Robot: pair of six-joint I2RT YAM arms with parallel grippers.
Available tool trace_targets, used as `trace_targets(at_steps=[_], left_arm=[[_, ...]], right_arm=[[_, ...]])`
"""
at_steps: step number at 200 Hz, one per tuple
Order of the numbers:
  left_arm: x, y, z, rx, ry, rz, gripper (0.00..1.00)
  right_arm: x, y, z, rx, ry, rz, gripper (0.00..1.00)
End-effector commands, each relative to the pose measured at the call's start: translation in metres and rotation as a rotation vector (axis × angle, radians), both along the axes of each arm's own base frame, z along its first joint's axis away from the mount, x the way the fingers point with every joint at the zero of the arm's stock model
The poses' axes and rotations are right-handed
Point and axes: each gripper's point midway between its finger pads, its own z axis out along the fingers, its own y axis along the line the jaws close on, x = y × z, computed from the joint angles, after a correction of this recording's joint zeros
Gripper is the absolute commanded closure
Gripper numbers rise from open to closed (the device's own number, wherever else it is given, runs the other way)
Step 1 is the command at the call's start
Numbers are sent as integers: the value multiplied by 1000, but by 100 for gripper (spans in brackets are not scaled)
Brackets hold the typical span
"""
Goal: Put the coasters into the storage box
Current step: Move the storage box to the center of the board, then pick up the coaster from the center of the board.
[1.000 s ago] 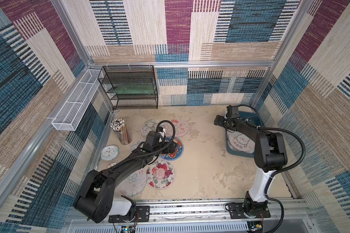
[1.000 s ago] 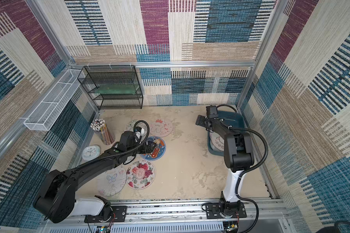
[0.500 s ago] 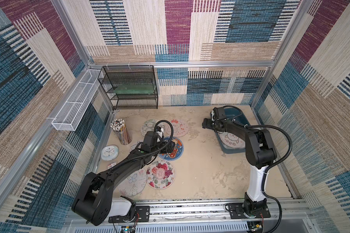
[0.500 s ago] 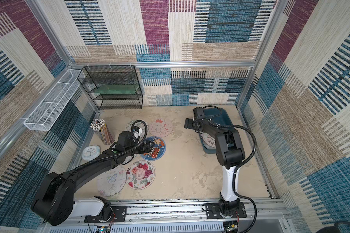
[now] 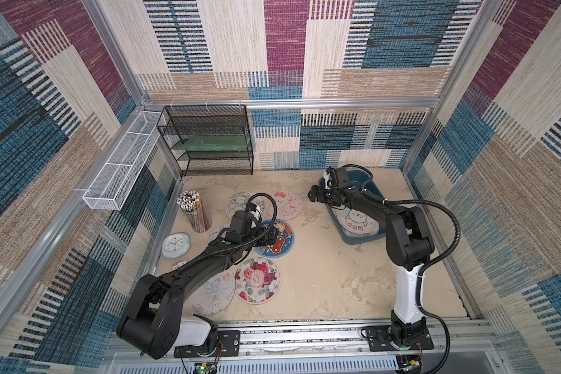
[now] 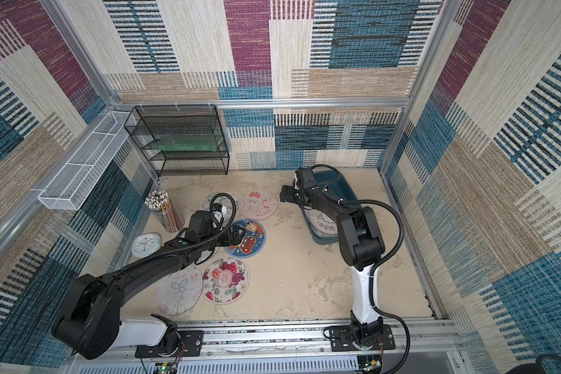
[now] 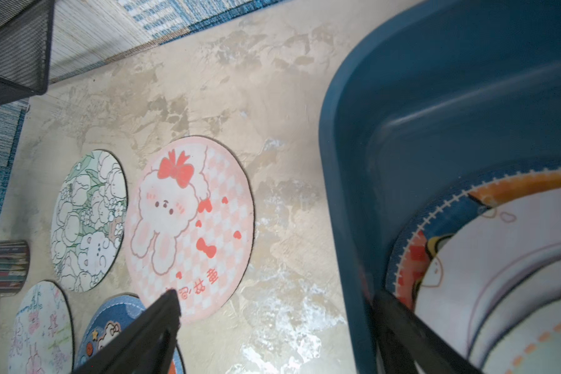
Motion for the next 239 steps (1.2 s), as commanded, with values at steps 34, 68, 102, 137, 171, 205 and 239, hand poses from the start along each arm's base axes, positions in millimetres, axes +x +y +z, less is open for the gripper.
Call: trace_targets(at_steps=[34, 68, 102, 137, 171, 205, 239], left_arm=[[5, 14, -17, 3, 77, 87, 6], [7, 17, -28, -8, 125, 107, 6], [8, 22, -40, 5, 173, 131, 6], [10, 19, -50, -4, 205, 134, 7], [11, 18, -58, 1, 222, 133, 7], [11, 20, -64, 12, 237, 136, 7], [9, 22, -69, 18, 250, 145, 7]], right_arm=[[-30, 30, 60, -72, -113, 37, 5], [-69, 65, 44, -52, -63, 140, 5], [-101, 86, 8, -21, 39, 207, 3], [-124, 108, -17, 3, 110, 268, 1], [-134, 117, -34, 12, 160, 290, 6], [-140, 123, -54, 35, 214, 307, 8], [-145, 129, -70, 49, 255, 317, 8]])
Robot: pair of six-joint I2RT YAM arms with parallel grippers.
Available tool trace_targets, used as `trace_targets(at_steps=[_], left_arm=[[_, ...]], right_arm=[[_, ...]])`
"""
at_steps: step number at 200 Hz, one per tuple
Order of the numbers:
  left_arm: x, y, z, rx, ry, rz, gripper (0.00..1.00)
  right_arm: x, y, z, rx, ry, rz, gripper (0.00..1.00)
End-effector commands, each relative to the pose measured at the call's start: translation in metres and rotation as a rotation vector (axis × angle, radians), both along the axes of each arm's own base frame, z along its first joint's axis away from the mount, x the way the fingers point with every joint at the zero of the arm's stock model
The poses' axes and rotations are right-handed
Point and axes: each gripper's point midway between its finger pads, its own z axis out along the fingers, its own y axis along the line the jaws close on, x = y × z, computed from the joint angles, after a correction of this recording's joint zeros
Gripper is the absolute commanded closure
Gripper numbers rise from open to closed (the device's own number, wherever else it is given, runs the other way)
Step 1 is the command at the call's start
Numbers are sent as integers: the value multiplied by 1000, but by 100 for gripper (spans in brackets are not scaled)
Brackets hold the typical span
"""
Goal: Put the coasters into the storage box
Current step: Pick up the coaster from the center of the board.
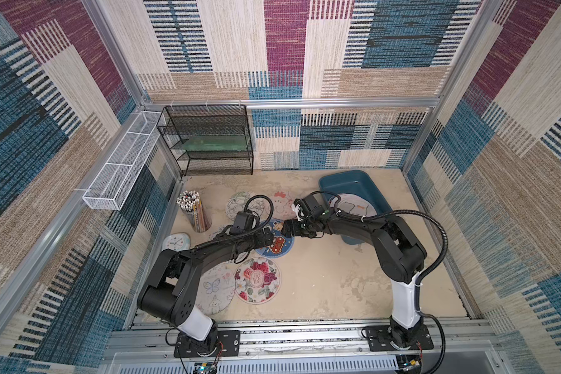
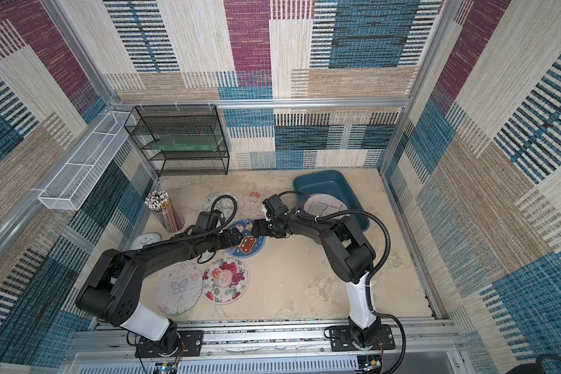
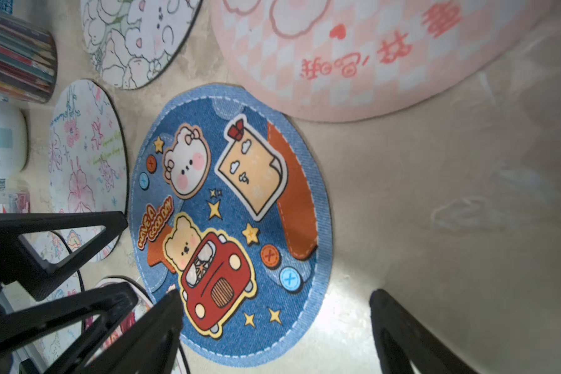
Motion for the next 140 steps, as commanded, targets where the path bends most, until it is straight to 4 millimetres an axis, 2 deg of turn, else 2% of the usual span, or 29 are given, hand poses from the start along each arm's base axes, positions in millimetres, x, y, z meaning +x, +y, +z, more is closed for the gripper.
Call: trace_targets(at_steps=[1, 66, 94, 125, 140], left_arm=[[1, 1, -1, -2, 8, 13, 7], [1, -1, -5, -14, 19, 12, 7], [1, -2, -5, -19, 19, 7, 8], [1, -3, -4, -18, 17, 4, 8], [1, -3, -3, -19, 15, 2, 7]], right_arm=[[-2, 9, -4, 37, 18, 9, 8], [-15, 23, -16, 81, 63, 45, 9], [-18, 30, -21, 118, 92, 51, 13], [-16, 33, -26, 129, 108, 45, 22], [-16, 34, -29, 129, 114, 45, 33]])
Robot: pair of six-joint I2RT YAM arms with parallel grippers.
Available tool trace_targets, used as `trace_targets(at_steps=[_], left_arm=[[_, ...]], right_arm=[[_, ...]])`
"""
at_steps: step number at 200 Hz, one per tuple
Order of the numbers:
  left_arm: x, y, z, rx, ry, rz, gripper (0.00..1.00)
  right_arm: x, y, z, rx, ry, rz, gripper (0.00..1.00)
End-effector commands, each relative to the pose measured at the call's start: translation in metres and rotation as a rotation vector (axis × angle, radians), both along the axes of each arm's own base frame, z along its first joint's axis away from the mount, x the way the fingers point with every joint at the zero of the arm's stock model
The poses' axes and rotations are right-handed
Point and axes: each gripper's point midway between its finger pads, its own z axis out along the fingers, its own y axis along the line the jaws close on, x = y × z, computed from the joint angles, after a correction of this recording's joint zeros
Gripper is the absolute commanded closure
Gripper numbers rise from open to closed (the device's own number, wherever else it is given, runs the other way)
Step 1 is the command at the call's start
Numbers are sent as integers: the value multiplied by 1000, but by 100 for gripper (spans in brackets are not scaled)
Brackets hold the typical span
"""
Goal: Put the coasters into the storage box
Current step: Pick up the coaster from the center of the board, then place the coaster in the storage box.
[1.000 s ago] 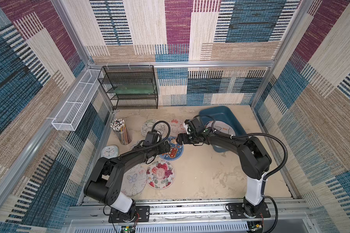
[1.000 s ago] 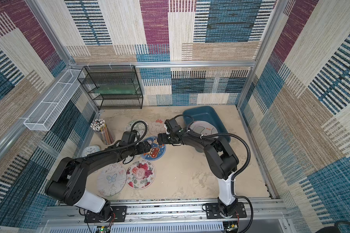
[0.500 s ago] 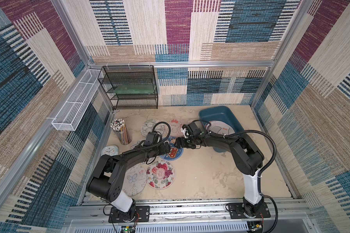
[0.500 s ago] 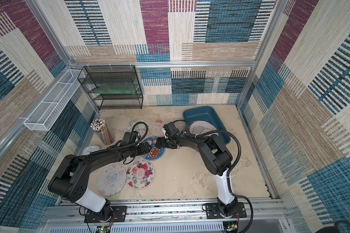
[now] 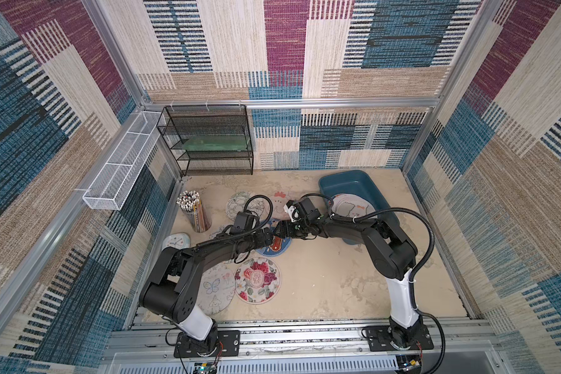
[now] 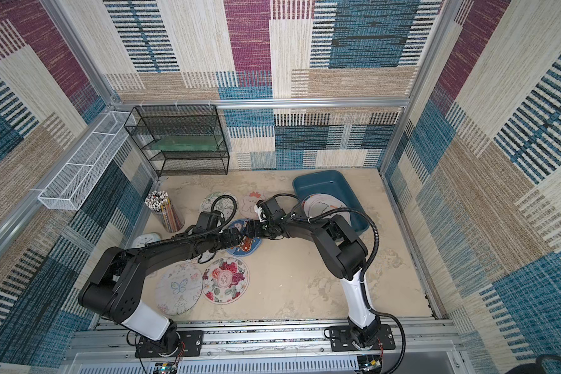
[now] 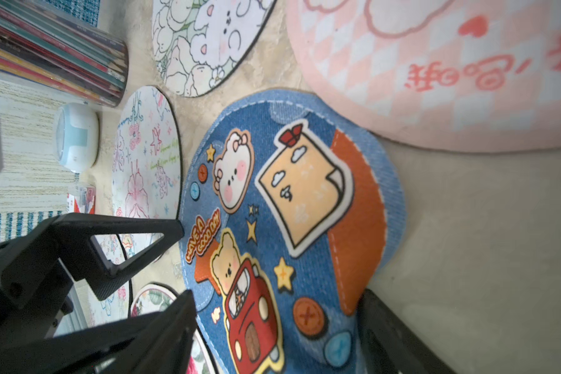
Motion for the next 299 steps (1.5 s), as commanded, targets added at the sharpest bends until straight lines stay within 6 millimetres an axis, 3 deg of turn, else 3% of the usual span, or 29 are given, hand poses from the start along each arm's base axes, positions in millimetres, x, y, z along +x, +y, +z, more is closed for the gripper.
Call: trace_targets(at_steps=[1, 23, 68, 165, 201, 255, 299], left_arm=[[0, -2, 2, -11, 1, -10, 7], [0, -2, 4, -12, -4, -10, 8], [0, -3, 6, -16, -8, -18, 8], [4, -18, 35, -93, -95, -80, 8], [4, -25, 49, -133, -147, -113, 8], [3, -34, 66, -188, -208, -156, 7], [1, -42, 73, -227, -221, -178, 7]], right_arm=[[-16, -7, -23, -46, 110, -6, 33], [-15, -7, -26, -49, 115, -9, 55], [-13, -8, -19, -50, 96, -5, 80], [14, -38, 61, -75, -108, -52, 93], [34, -72, 102, -76, -190, -132, 94], [68, -150, 166, -97, -333, -334, 94], [88, -210, 194, -103, -404, -471, 94]])
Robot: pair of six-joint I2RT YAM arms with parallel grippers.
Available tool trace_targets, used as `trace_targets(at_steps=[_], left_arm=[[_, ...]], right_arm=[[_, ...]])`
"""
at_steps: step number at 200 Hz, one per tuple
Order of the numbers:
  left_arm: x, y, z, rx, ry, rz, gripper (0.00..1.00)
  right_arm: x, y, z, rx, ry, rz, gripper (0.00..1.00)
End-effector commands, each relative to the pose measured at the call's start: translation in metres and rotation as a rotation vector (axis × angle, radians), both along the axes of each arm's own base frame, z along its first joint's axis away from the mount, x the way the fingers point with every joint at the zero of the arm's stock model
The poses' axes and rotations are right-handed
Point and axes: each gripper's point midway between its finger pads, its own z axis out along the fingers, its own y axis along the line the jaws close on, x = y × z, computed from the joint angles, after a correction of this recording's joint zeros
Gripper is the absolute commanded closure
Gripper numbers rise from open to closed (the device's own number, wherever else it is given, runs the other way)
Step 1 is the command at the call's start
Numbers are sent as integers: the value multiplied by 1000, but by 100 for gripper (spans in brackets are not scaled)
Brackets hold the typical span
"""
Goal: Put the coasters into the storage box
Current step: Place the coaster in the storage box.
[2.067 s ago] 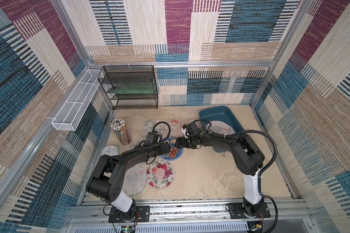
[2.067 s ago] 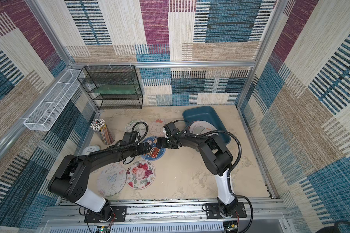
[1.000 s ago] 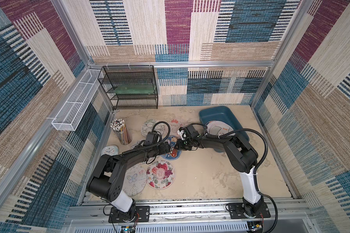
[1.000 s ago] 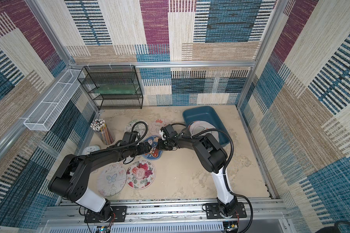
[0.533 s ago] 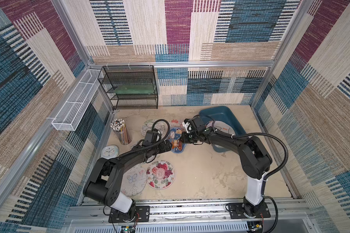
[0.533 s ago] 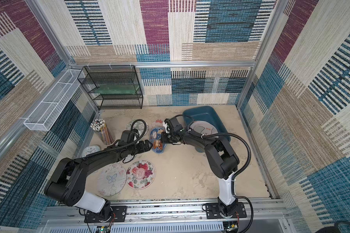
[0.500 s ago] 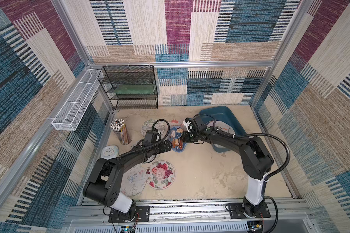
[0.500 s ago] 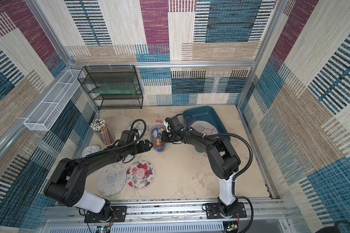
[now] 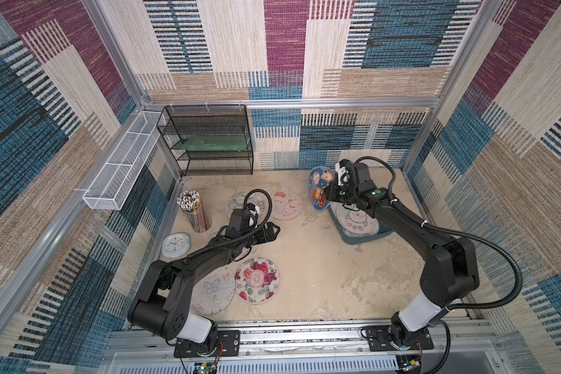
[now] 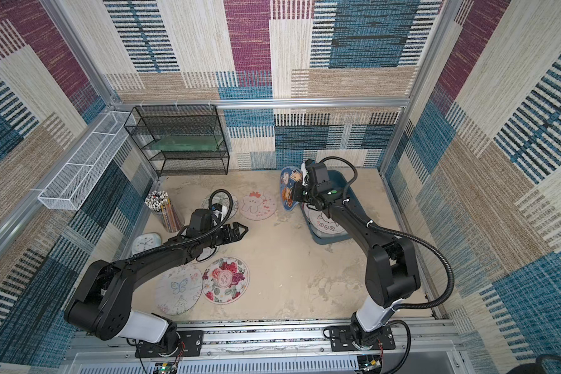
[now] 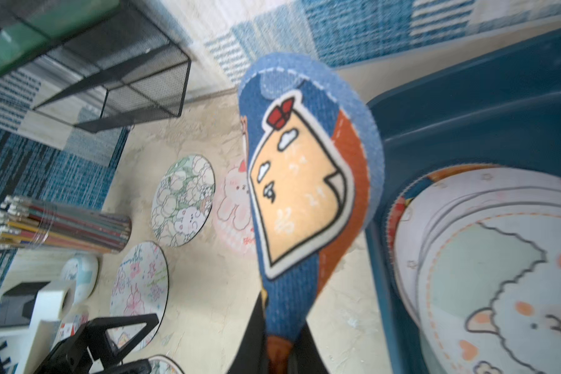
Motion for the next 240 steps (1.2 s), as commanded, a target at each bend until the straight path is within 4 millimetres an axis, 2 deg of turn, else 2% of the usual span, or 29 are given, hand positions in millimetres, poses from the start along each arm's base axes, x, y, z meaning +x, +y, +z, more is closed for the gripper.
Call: trace_targets(at_steps=[1, 26, 64, 111, 169, 193, 213, 229, 240], left_arm=[[1, -9, 13, -34, -49, -42, 7], [-2, -14, 19, -44, -61, -58, 8], [-7, -24, 35, -82, -104, -114, 7], [-12, -41, 43, -139, -111, -190, 7], [-10, -39, 39, -121, -97, -170, 7], [-10, -39, 38, -120, -95, -171, 7], [-10, -39, 37, -118, -93, -168, 7], [-9, -39, 37, -120, -92, -167, 7], [-9, -39, 36, -121, -90, -167, 7]], right_arm=[[10, -23, 12, -20, -51, -59, 94], [17, -47, 6, -36, -43, -115, 94], [20, -72, -22, -42, 6, -168, 94], [18, -95, -73, -36, 109, -207, 94], [3, -141, -135, -157, 269, -343, 92], [-4, -154, -151, -215, 314, -386, 92], [-6, -157, -156, -230, 321, -402, 77], [-8, -158, -157, -232, 321, -403, 74], [-8, -159, -155, -231, 317, -405, 68]])
